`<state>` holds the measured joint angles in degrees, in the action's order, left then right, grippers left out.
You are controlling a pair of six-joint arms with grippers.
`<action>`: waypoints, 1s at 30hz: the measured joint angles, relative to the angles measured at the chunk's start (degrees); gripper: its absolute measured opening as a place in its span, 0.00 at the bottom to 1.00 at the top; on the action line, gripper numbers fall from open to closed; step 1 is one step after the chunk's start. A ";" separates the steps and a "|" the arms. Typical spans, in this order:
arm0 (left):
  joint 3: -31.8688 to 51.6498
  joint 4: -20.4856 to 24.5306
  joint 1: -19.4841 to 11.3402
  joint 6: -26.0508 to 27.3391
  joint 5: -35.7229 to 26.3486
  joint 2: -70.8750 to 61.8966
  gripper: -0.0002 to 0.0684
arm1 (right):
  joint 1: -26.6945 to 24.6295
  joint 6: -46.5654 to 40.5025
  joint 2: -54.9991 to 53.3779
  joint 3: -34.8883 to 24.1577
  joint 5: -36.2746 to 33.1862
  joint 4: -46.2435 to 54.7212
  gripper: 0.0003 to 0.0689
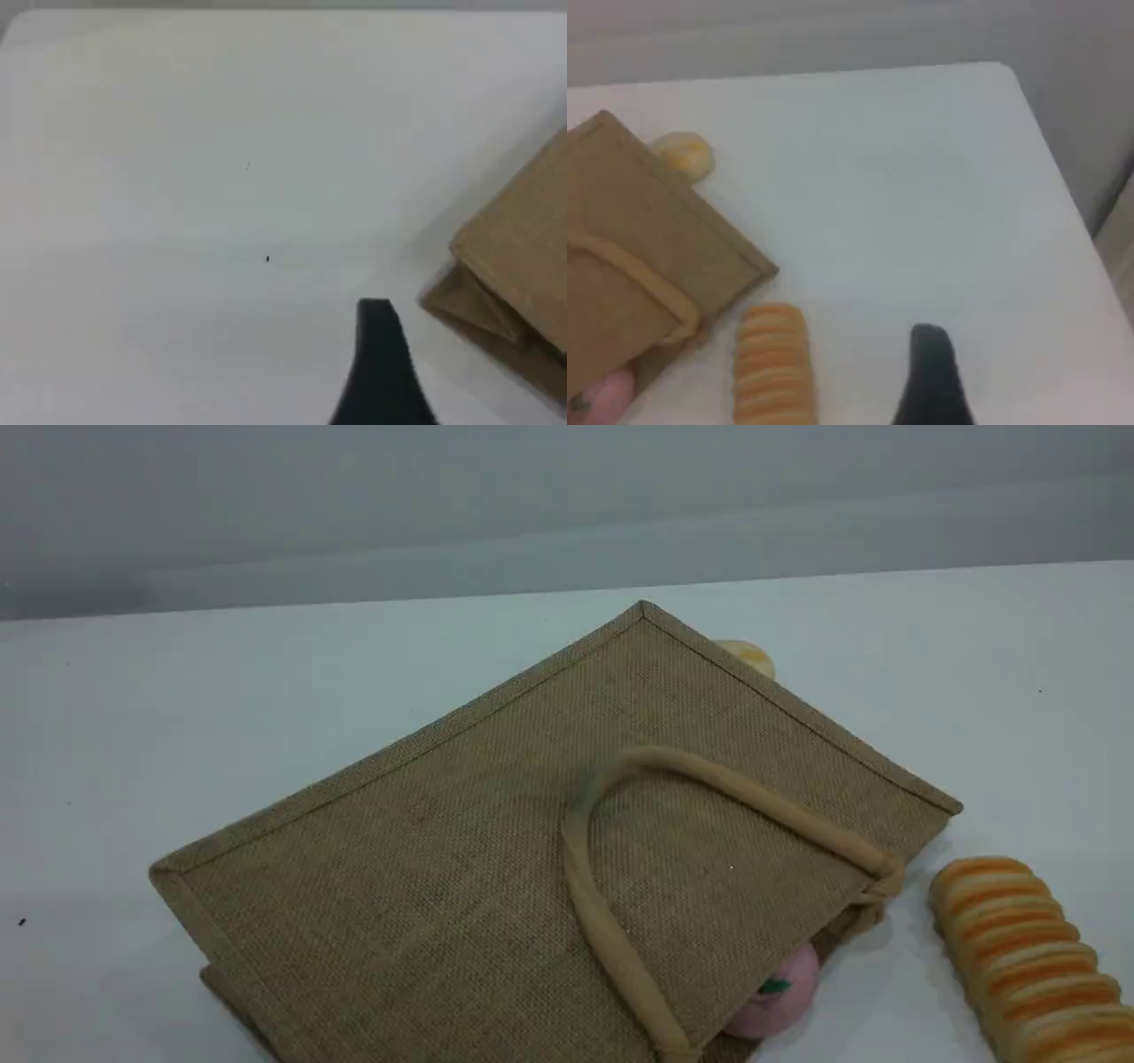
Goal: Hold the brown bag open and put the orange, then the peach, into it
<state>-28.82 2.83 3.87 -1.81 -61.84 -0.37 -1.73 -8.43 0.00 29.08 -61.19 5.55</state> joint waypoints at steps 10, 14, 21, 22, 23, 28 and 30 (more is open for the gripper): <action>0.00 0.12 0.28 0.00 0.00 0.37 0.64 | 0.06 -0.05 0.00 0.00 0.00 0.00 0.64; 0.00 0.14 0.28 0.05 0.00 0.37 0.64 | 1.81 -0.05 0.00 0.00 0.00 0.00 0.64; 0.00 0.14 0.23 0.05 0.00 0.37 0.64 | 1.76 -0.05 0.00 0.00 0.00 0.00 0.64; 0.00 0.14 0.23 0.05 0.00 0.37 0.64 | 1.76 -0.05 0.00 0.00 0.00 0.00 0.64; 0.00 0.14 0.23 0.05 0.00 0.37 0.64 | 1.76 -0.05 0.00 0.00 0.00 0.00 0.64; 0.00 0.14 0.23 0.00 0.00 0.37 0.64 | 1.76 0.01 0.00 0.00 0.00 0.00 0.64; 0.00 0.14 0.23 0.00 0.00 0.37 0.64 | 1.76 0.01 0.00 0.00 0.00 0.00 0.64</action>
<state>-28.82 2.97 4.10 -1.81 -61.84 0.00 0.04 -8.42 0.00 29.08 -61.19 5.55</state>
